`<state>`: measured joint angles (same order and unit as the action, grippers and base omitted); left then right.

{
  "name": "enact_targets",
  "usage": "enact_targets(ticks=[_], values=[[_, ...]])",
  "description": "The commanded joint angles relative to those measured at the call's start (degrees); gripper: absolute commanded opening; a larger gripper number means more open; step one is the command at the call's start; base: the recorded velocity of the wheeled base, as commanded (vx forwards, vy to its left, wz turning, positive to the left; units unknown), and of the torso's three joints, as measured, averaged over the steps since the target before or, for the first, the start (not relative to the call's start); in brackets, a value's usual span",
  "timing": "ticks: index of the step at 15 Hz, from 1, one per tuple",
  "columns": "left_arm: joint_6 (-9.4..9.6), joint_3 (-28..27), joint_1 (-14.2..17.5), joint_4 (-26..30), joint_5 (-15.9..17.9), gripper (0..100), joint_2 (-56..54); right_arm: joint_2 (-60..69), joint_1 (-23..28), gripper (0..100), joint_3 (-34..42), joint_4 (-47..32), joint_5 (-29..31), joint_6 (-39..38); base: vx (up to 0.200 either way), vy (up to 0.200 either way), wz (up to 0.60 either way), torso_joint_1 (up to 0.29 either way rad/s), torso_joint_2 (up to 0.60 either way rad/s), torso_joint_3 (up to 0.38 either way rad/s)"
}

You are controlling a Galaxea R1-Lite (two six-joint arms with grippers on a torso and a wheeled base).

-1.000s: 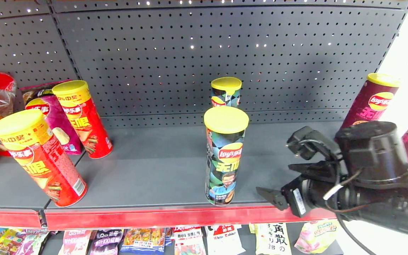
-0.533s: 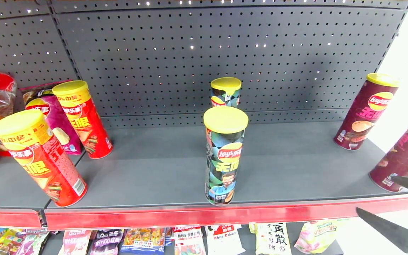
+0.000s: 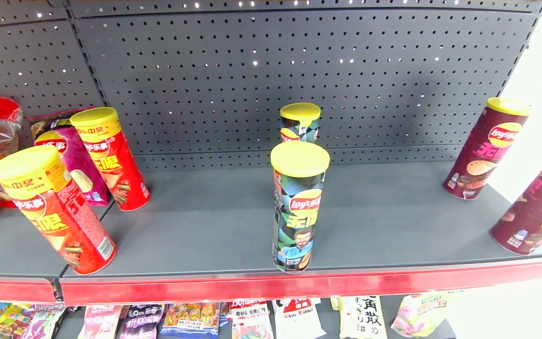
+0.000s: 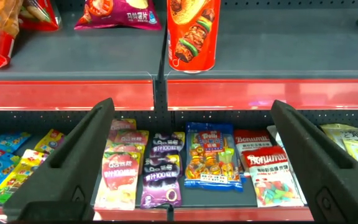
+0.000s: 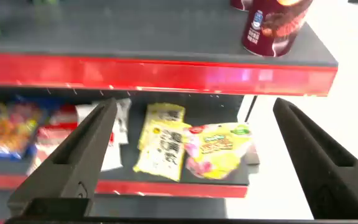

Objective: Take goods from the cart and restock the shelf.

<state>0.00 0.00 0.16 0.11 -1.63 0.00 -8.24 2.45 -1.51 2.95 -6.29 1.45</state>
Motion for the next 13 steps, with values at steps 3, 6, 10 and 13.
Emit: enact_targets(ticks=[3, 6, 10, 13], values=[[0.00, 0.00, 0.02, -0.02, -0.04, 100, 0.00, 8.24, -2.45, 100, 1.42, 0.21, 3.57, -3.47, 0.000, 0.000, 0.00, 0.000, 0.00, 0.000], [0.00, 0.00, 0.02, 0.07, -0.04, 100, 0.00, 8.24, -2.36, 100, 1.51, -0.93, 9.98, -5.23, 0.000, 0.000, 0.00, 0.000, 0.00, 0.000], [0.00, 0.00, 0.02, -0.02, -0.04, 100, 0.00, 8.24, -2.54, 100, 1.42, -3.39, 4.97, -0.04, 0.000, 0.000, 0.00, 0.000, 0.00, 0.000], [0.00, 0.00, 0.02, -0.02, -0.04, 100, 0.00, 8.24, -2.54, 100, 1.42, -3.39, 5.59, -0.48, 0.000, 0.000, 0.00, 0.000, 0.00, 0.000]])
